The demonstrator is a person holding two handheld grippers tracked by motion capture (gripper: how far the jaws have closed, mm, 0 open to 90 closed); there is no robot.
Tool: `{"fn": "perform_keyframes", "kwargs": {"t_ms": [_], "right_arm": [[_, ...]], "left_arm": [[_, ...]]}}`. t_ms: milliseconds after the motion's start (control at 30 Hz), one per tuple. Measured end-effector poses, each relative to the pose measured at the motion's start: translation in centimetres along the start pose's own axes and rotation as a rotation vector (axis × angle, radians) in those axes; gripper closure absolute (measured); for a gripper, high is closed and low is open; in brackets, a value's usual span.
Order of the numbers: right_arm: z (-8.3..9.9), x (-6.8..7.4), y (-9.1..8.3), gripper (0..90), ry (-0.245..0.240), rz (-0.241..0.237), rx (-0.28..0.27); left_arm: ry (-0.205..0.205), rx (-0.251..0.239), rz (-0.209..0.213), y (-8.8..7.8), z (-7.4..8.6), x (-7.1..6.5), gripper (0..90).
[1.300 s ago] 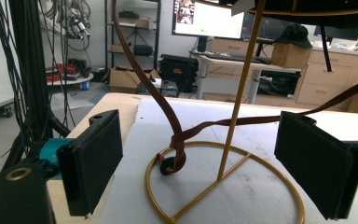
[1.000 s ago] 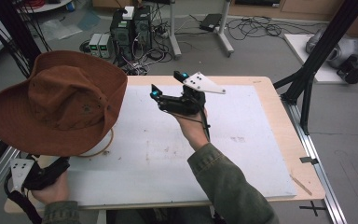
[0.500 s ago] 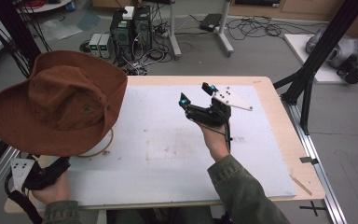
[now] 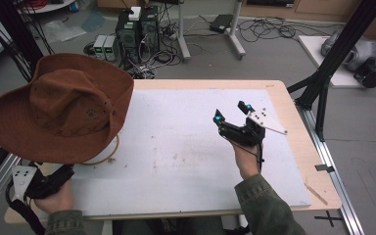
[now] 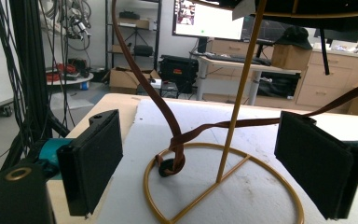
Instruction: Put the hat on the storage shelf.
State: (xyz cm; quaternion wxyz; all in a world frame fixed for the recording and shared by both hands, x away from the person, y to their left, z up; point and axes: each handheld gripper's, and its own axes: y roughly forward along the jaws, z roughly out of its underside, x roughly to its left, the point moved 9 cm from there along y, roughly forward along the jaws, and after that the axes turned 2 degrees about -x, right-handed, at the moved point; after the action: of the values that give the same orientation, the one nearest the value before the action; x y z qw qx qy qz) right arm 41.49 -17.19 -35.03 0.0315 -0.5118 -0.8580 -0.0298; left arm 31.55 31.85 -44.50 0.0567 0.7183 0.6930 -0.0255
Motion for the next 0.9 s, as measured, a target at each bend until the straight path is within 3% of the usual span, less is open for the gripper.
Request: {"fn": "perform_keyframes", "kwargs": {"t_ms": [500, 633, 733, 900], "right_arm": [[5.7, -5.7, -5.1, 12.8, -0.014, 0.200, 0.031], [7.5, -7.2, -6.2, 12.8, 0.013, 0.240, 0.054], [7.7, -7.7, -6.6, 12.8, 0.033, 0.253, 0.049], [7.3, -7.7, -6.8, 13.2, 0.002, 0.253, 0.036]], "left_arm": [[-0.007, -0.002, -0.011, -0.3, -0.1, 0.3, 15.3], [-0.012, -0.003, -0.014, -0.2, -0.1, 0.2, 15.3], [-0.019, -0.009, -0.010, -0.1, -0.1, 0.0, 15.3], [-0.016, -0.003, -0.001, 0.0, 0.0, -0.2, 15.3]]}}
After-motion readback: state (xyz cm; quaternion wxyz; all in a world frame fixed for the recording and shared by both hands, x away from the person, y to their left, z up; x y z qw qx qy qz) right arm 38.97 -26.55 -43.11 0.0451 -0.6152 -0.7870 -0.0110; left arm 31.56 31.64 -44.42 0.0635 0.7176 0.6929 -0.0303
